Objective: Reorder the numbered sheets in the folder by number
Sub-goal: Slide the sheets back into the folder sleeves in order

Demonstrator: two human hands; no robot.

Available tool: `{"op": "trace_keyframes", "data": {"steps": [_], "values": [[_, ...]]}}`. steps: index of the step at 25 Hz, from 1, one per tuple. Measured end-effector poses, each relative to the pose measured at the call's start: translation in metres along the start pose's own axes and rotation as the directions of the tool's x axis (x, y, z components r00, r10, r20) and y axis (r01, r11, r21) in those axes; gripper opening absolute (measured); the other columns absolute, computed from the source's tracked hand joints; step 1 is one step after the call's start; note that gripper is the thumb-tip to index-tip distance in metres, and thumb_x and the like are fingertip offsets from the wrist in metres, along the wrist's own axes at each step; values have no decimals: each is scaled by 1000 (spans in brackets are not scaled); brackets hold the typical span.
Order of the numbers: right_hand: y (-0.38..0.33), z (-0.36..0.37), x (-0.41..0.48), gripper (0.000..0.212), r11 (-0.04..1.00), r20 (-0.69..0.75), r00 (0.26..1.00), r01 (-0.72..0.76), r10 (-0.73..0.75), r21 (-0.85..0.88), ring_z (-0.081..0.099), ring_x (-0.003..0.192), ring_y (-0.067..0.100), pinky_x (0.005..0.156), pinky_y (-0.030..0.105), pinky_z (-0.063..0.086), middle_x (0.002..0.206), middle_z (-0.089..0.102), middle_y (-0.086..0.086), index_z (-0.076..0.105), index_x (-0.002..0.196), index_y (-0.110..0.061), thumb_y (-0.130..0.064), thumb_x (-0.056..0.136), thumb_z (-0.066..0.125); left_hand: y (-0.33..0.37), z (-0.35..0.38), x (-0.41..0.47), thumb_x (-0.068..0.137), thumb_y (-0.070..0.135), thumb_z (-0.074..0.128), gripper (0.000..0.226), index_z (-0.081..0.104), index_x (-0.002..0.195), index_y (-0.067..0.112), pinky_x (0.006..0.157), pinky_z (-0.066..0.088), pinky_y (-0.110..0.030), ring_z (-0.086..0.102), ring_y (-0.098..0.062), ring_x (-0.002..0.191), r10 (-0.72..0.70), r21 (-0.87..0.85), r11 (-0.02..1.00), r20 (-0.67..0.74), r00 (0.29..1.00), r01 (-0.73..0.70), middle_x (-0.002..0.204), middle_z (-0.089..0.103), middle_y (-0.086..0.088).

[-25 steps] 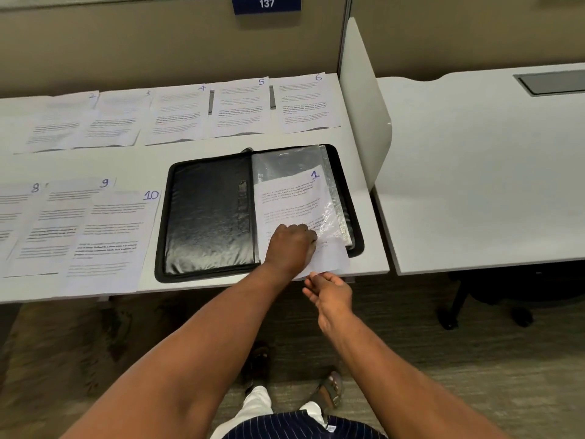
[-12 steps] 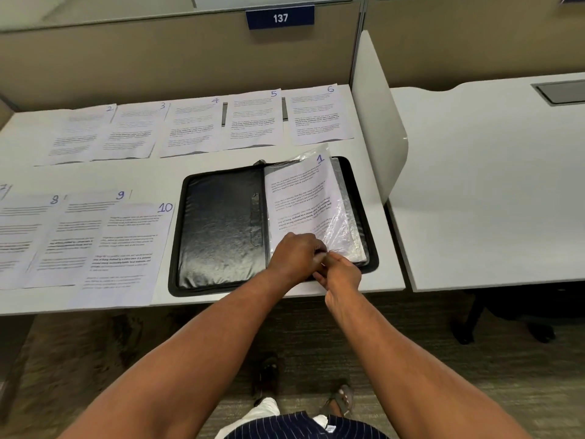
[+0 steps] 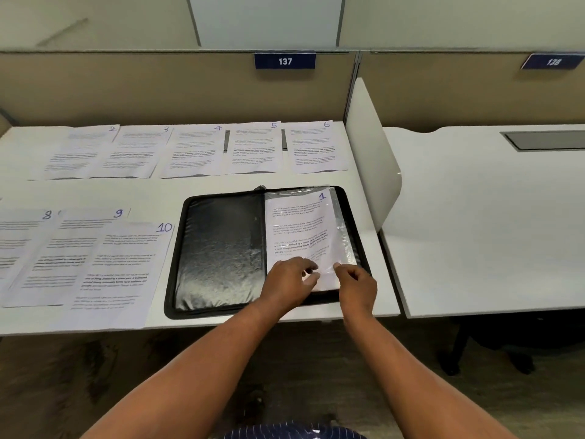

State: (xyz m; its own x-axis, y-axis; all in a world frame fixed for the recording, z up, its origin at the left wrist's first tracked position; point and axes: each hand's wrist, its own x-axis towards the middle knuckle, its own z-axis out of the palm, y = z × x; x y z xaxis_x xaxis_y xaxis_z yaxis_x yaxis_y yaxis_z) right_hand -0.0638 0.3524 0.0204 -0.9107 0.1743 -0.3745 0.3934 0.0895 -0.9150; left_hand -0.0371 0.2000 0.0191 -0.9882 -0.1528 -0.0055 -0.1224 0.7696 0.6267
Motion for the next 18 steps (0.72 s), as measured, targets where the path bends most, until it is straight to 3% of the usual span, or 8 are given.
{"op": "trace_keyframes", "data": {"steps": [2,5,9,14,18], "values": [[-8,11,-9,5,987,31,990,141,-139,-72,67,98,10,84,24,52,99,73,-10,74,95,-24,-29,94,73,2,-15,0,93,53,61,27,73,103,31,75,55,-27,64,-1,84,-118,-120,987,-97,988,107,96,71,16],[-17,40,-30,15,922,189,932,343,-310,-181,62,104,-3,86,12,45,112,69,-19,72,109,-29,-35,95,72,1,-49,2,91,66,57,40,72,85,29,63,51,-26,63,-1,72,-262,-264,940,-158,952,215,78,68,17],[-26,83,-56,11,832,360,831,514,-424,-206,59,109,-12,86,4,42,111,70,-22,71,104,-30,-24,95,70,-25,-96,0,85,62,65,35,74,78,29,59,48,-25,64,-1,66,-327,-263,924,-162,931,279,69,69,14],[-26,126,-77,5,718,424,764,626,-486,-303,64,95,2,82,20,50,98,68,-18,67,97,-30,-31,94,71,-67,-130,-20,84,57,68,31,75,72,30,66,57,-32,68,-3,65,-364,-340,892,-145,920,299,67,71,15],[-25,159,-94,12,635,471,732,672,-492,-381,63,83,5,70,24,49,88,67,-15,59,90,-29,-36,93,69,-94,-153,-38,90,36,72,18,76,77,26,67,56,-28,71,-7,65,-398,-433,845,-120,910,313,69,73,8]]}}
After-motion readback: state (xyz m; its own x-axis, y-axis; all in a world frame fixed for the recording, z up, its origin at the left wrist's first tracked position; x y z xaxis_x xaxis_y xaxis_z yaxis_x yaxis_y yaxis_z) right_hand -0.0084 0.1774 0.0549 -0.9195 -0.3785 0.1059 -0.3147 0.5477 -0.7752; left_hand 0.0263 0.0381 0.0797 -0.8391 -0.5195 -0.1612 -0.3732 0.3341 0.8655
